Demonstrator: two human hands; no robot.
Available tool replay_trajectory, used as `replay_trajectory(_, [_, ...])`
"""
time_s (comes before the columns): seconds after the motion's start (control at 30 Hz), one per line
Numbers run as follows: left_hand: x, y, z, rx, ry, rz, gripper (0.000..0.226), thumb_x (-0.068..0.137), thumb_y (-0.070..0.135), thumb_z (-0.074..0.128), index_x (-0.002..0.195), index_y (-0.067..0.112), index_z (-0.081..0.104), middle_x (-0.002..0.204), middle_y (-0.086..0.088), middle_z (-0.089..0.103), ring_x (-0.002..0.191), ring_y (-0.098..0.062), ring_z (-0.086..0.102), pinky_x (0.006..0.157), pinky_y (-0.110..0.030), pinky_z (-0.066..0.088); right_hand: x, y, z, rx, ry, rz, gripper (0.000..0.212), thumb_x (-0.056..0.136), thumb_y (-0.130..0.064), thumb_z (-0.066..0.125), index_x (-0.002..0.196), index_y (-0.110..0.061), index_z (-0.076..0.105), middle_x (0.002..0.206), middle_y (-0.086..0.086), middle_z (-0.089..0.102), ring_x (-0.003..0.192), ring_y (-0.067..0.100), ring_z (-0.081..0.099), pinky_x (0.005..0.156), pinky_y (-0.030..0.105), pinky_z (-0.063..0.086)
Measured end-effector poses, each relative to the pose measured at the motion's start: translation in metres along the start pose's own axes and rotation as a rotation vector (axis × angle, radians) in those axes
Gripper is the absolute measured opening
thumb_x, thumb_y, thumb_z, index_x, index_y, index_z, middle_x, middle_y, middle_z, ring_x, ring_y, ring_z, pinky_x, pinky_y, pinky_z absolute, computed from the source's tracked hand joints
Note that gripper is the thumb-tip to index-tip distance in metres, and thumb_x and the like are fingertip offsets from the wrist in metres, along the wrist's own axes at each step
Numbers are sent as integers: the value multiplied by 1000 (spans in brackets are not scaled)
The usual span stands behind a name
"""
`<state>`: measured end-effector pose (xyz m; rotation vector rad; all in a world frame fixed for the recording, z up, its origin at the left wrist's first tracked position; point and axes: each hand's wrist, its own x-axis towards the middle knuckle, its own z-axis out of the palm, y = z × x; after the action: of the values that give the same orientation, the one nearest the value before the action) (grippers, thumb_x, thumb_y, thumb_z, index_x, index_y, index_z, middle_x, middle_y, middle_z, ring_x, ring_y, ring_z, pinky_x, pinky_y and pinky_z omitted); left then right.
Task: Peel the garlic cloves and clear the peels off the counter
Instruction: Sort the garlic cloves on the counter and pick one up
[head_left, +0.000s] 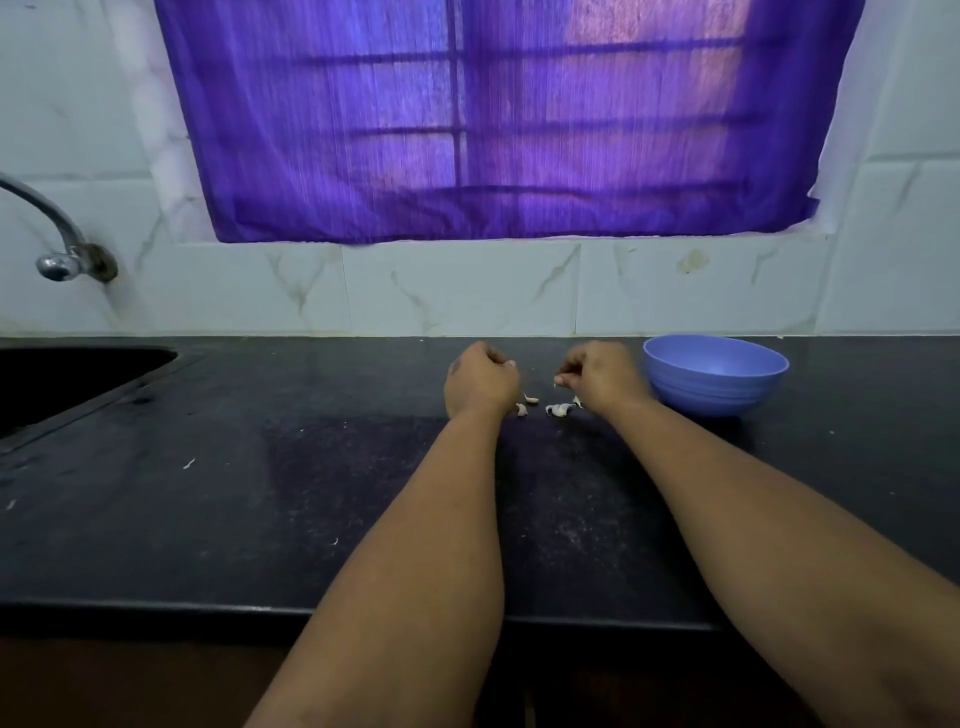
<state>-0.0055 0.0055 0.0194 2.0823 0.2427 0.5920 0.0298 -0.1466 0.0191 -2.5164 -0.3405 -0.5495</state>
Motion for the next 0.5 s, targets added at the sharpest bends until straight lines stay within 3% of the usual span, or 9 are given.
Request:
replay_trajectory(0.13, [1,0,0,-1,23,-18,11,90,25,57,97,17,62,102,-1,66,102,-18,57,73,-25,38,4,-4,2,-37,68,-48,10,86,-22,70,91,-15,74,94,4,72,89,21,64,78,31,50])
replay_trajectory(0.27, [2,1,2,16,17,-8,14,91,26,57,99,17,62,103,0,65,102,-17,56,73,-25,37,14,-10,7,2,131,-111,11,87,-13,67,90,-8,76,88,7,73,86,23,64,73,30,46])
replay_trajectory(0.4, [6,1,6,31,11,2,14,90,26,57,100,17,62,102,0,65,106,-19,55,74,-26,38,23,-16,11,-44,138,-153,11,88,-11,65,88,-5,75,85,13,70,93,27,58,78,33,46])
replay_trajectory(0.5, [7,0,9,38,-1,16,14,90,27,58,99,16,62,102,0,65,104,-19,56,73,-27,38,22,-19,16,-160,-29,-114,13,84,1,60,85,-5,71,91,15,69,88,28,62,73,30,48])
